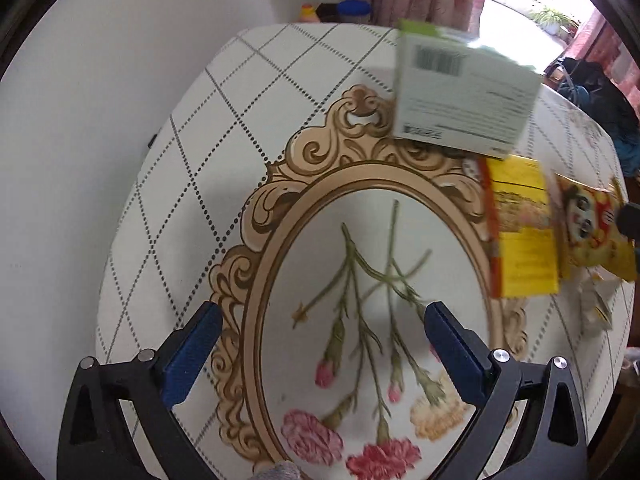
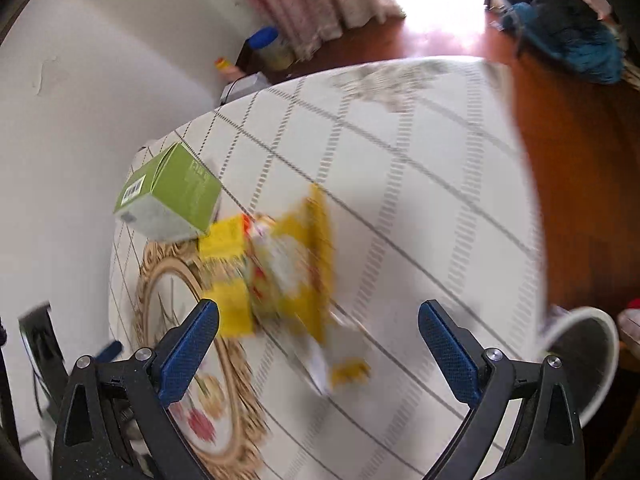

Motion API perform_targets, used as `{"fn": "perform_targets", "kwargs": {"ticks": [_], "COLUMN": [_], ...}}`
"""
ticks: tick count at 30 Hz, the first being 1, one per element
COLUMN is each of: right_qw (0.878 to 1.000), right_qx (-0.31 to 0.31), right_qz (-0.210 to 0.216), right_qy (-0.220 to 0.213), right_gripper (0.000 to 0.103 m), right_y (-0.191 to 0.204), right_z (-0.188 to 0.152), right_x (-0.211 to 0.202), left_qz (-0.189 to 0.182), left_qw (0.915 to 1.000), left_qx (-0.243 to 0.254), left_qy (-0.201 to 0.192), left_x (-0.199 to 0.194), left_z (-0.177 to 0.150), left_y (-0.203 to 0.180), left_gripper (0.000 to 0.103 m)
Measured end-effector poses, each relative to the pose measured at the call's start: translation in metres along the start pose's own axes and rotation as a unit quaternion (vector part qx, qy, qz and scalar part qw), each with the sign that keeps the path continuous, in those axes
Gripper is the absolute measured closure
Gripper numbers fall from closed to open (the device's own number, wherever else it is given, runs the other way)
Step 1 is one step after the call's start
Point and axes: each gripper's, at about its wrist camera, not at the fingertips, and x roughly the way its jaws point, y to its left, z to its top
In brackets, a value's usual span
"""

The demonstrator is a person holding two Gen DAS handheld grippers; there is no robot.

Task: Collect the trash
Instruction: 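Grasp the yellow snack bag with the right gripper, left tool approaching the green box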

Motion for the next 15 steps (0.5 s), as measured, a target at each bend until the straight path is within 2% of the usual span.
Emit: {"fn": "perform_targets", "kwargs": {"ticks": [1,2,3,5,6,9,12,15], "right_qw": [1.0,1.0,1.0,1.0,1.0,1.0,0.998,0.995], "right_qx": [-0.001,0.001,0.0,-0.005,-0.008,0.0,0.01,0.028], "right_qz": [0.008,0.014,0.019,0.019,0.021,0.009,-0.049,-0.086], "right_qy": [0.006,0.012,0.019,0.025,0.021,0.003,-0.032,-0.041], "right_gripper": [0.01,0.022,0.04,0.048,0.057,0.058,0.058,0.058], "right_y": [0.004,0.007,0.009,0.011,0.01,-0.002,-0.027,-0.054], "right_z": [0.006,0.01,0.012,0.013,0.012,0.011,0.012,0.012], "right_x": [0.008,0.016,0.021,0.026,0.024,0.008,-0.019,-0.031], "left_qz": [-0.003,-0.008,-0.011,-0.025,-0.03,-0.064,-0.095,-0.114], "left_qw": [1.0,0.9999,0.9999,0.9997,0.9996,0.998,0.9954,0.993], "left_qx": [-0.002,-0.003,-0.004,-0.003,-0.002,0.002,0.007,0.017], "left_qy": [0.004,0.006,0.006,0.001,-0.002,-0.005,0.006,0.022], "left_x": [0.004,0.003,0.003,0.001,-0.001,-0.009,-0.009,-0.001], "left_z": [0.002,0.002,0.003,0.005,0.007,0.01,0.016,0.023], "left_y": [0.001,0.002,0.001,-0.003,-0.008,-0.025,-0.05,-0.073], "left_gripper": [0.0,0.0,0.0,0.0,0.0,0.0,0.0,0.0]}}
